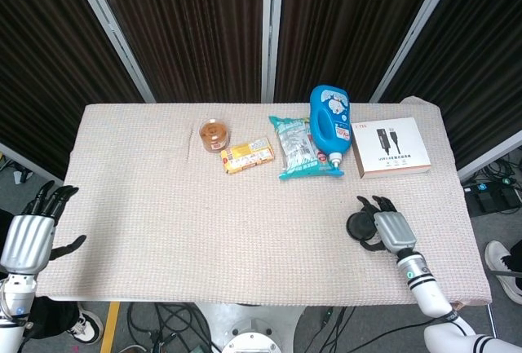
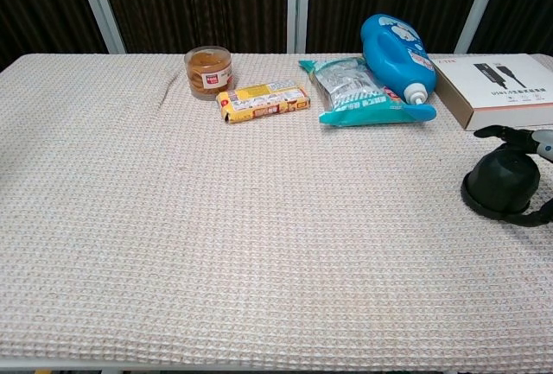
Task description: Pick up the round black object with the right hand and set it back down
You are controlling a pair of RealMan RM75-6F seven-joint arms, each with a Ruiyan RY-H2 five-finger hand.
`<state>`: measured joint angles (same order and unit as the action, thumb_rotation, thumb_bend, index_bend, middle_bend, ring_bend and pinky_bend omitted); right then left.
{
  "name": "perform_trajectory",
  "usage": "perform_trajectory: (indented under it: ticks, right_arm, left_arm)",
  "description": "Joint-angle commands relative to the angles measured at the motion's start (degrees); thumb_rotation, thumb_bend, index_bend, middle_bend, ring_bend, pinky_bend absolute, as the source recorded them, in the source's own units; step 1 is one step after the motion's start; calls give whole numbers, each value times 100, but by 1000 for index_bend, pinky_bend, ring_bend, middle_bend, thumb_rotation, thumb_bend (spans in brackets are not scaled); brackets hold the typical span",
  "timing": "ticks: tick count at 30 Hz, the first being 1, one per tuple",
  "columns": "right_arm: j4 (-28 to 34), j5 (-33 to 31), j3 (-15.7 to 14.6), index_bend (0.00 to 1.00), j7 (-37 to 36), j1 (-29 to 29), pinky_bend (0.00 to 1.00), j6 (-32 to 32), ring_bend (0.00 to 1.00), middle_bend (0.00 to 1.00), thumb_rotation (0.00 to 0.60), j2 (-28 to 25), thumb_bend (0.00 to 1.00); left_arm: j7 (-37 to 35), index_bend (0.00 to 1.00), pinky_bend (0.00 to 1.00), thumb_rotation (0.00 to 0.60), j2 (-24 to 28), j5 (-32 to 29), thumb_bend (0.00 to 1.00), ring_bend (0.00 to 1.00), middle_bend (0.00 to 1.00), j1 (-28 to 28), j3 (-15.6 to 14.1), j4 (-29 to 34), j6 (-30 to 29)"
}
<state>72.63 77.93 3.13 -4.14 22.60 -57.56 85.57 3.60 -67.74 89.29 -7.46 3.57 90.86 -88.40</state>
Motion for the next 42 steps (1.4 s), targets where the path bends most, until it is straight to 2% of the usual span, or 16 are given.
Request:
perform_trajectory:
  ticks: [1,4,7,9,12,16,20,26,29,31,34,37,39,42]
  right_arm:
    - [15,29,10,0,-13,-13,0,-65,0,348,600,-11,130]
    - [59,97,39,17,-65,-31,0,-207,0,363,600,-47,131]
    - [126,196,102,125,-140,-61,0,-445,1,385,600,-108,138]
    - [193,265,162,206,-178,-79,0,-625,39,408,600,-179,139]
    - [377,333,258,272,-201,-89,0,-837,81,432,600,-346,139]
    - [776,487,410,306,-156,-86,0,-1166,83,438,600,-651,139]
    - [1481,817,617,322,-35,-68,0,-1648,83,446,600,-1111,139]
    - [3078,1687,1108,341,140,-110,0,-2748,96,456,600,-1971,138]
    - [3559,2151,1332,346,448,-113,0,-3233,101,457,600,-2100,134]
    - [3664,2264,1421,347,691,-73,0,-3338,104,457,600,-2047,131]
    - [3399,1909,1354,354,1276,62,0,-2899,104,457,600,-1810,130]
    - [2768,842,1068,357,1963,241,0,-1770,105,457,600,-1515,130]
    - [2305,93,856,357,2122,368,0,-966,105,457,600,-1285,137]
    - [1974,-506,625,356,2171,493,0,-200,105,457,600,-1155,146]
  left_arm:
    - [2,169,306,600,4,5,133,62,154,-3,2,7,-1]
    - [7,169,307,600,12,7,133,62,154,-3,3,19,-1]
    - [7,169,307,600,22,4,133,62,154,-1,1,28,1]
    - [7,169,307,600,27,6,132,62,154,-1,2,37,-2]
    - [3,169,307,600,30,9,132,62,154,-5,8,53,-4]
    - [16,169,307,600,35,16,133,62,154,-15,17,73,-2]
    - [53,169,307,600,37,30,133,62,154,-31,29,114,-2]
    - [151,169,307,600,78,54,133,62,154,-47,42,217,-9]
    - [195,169,307,600,94,60,133,62,154,-62,42,259,13]
    - [208,169,307,600,92,67,133,62,154,-66,37,267,20]
    - [180,169,307,600,59,60,133,62,154,-71,32,256,33]
    - [138,169,307,600,34,67,132,62,154,-64,6,204,44]
    - [102,169,307,600,35,64,133,62,154,-59,-4,176,50]
    - [61,169,307,600,45,42,133,62,154,-54,9,152,41]
